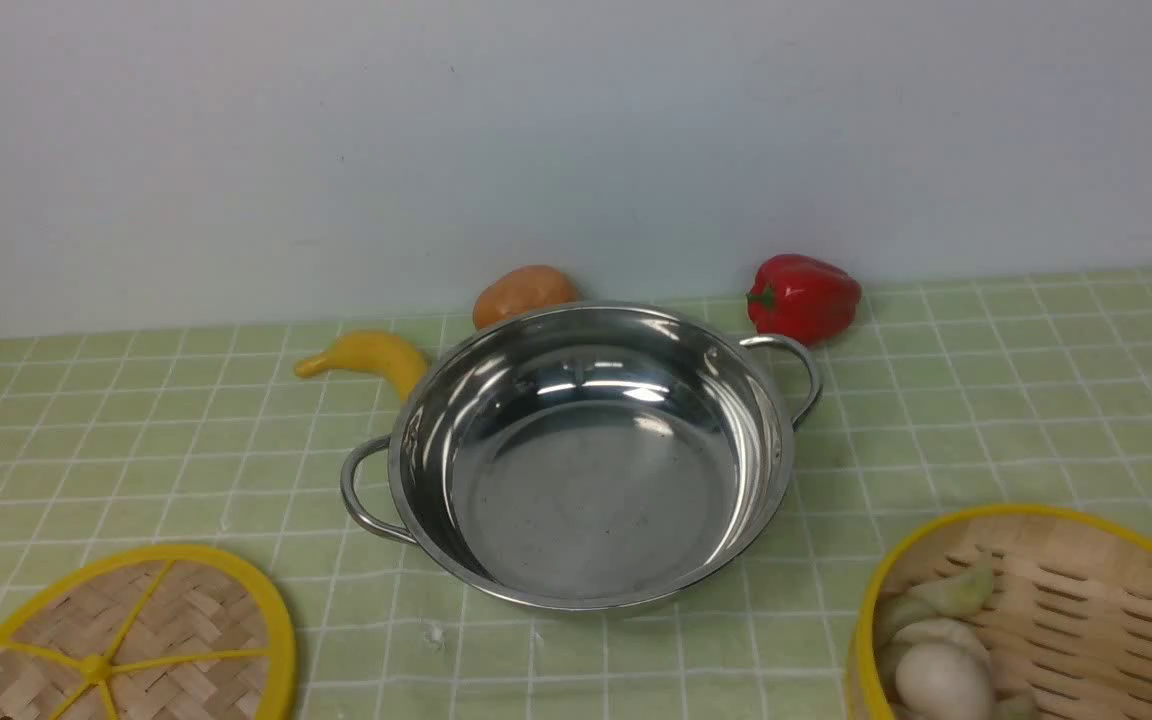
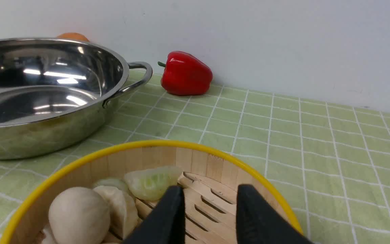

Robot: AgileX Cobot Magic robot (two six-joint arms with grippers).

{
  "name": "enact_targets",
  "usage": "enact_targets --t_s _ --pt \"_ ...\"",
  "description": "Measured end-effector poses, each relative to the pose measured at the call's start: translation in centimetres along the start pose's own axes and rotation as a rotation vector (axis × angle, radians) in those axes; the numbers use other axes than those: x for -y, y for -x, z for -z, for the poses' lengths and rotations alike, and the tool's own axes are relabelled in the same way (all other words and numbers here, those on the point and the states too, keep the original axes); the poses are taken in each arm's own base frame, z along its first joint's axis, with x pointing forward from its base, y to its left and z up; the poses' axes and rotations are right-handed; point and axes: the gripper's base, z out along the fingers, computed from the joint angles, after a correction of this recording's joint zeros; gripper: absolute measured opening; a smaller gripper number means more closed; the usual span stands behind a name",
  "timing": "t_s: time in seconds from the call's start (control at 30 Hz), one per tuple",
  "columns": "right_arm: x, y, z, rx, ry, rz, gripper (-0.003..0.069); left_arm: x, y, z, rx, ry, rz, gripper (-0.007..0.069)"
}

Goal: Place the steamer in the pot on the green tablecloth, and put the lid on the steamer.
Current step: 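Reach for and grasp the rim of the bamboo steamer holding the buns with the right gripper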

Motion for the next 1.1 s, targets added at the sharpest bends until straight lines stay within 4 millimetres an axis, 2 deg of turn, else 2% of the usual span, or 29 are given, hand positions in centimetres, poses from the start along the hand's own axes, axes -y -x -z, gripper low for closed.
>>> enact_targets --t_s 1.1 --pt "0.0 0.0 0.0 0.0 0.0 0.0 0.024 0.0 0.0 0.0 0.0 0.0 0.0 0.0243"
